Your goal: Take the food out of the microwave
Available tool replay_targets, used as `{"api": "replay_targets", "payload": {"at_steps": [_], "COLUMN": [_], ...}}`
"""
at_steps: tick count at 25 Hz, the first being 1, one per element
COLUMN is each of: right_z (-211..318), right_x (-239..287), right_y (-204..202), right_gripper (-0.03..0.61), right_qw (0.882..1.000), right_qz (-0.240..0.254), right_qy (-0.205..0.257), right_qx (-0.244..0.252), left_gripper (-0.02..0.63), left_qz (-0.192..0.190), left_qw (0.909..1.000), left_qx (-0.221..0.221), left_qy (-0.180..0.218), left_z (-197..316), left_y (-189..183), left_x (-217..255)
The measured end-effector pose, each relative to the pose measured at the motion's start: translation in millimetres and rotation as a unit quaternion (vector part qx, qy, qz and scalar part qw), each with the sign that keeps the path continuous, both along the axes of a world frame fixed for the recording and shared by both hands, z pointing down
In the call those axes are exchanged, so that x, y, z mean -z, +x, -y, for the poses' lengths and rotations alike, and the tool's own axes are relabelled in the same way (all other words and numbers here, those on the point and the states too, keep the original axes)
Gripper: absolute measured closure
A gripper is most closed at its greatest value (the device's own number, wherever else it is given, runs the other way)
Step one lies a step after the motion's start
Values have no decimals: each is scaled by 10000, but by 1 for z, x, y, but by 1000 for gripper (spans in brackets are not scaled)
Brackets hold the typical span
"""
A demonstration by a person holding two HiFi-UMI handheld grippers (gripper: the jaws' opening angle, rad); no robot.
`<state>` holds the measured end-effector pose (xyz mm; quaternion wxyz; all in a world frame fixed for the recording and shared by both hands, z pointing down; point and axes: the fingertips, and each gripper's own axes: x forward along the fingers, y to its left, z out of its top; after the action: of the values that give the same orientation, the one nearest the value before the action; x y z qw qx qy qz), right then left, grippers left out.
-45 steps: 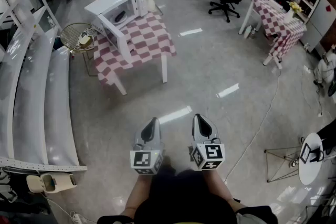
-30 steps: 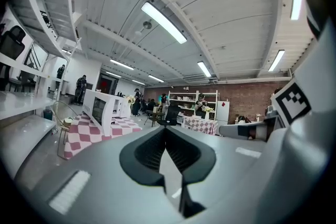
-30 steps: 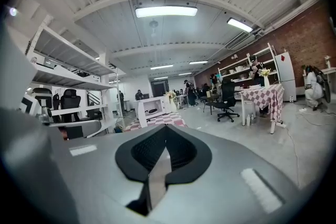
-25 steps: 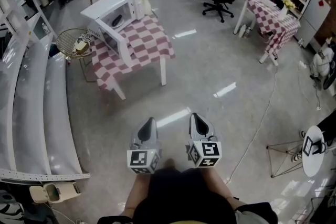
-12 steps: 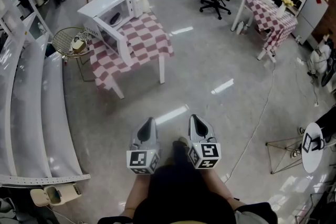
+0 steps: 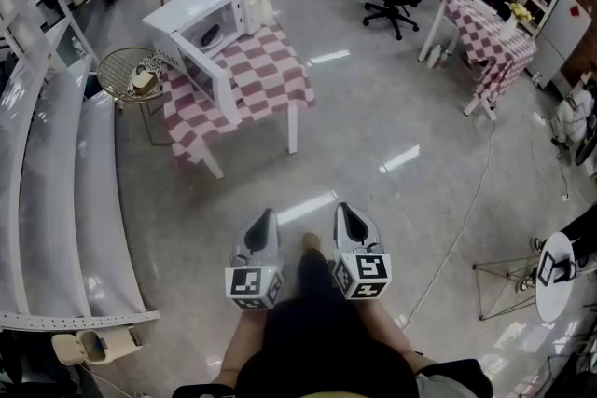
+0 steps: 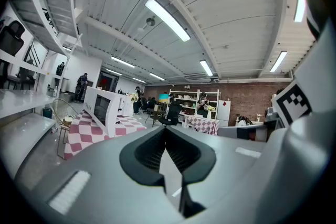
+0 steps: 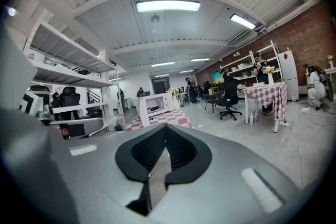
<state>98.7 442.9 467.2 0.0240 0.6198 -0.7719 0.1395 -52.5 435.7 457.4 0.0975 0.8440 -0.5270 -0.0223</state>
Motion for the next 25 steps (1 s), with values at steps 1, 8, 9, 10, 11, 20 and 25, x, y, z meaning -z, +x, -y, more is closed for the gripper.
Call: {"api": "replay_targets", "payload": {"at_steps": [1, 8, 9, 10, 11, 20, 25], "right_z": [4, 34, 38, 42, 46, 80, 98], "right_x": [0, -2, -3, -3, -3, -5, -6], "right_y": [1, 7, 8, 9, 10, 16, 9], "right_gripper": [578, 578, 578, 578, 578, 578, 578], "right_qw": [10000, 10000, 10000, 10000, 10000, 9998, 9995], "right_qz": [-2, -3, 2, 7, 10, 23, 4], "right_qy": [2, -21, -32, -40, -44, -61, -62], "right_qx": [7, 59, 58, 62, 73, 162, 307], "left_gripper": [604, 604, 604, 604, 604, 604, 604], "left_qz": [0, -2, 0, -3, -5, -8, 19], "left_qw": [10000, 10000, 10000, 10000, 10000, 10000, 9999], "left_qx": [8, -10, -12, -16, -15, 86, 151], "left_qy": [3, -30, -40, -45, -47, -33, -34], "left_z": [4, 34, 38, 42, 46, 81, 96], "left_y": [1, 12, 13, 15, 16, 22, 20], "left_x": [0, -3, -3, -3, -3, -3, -3]}}
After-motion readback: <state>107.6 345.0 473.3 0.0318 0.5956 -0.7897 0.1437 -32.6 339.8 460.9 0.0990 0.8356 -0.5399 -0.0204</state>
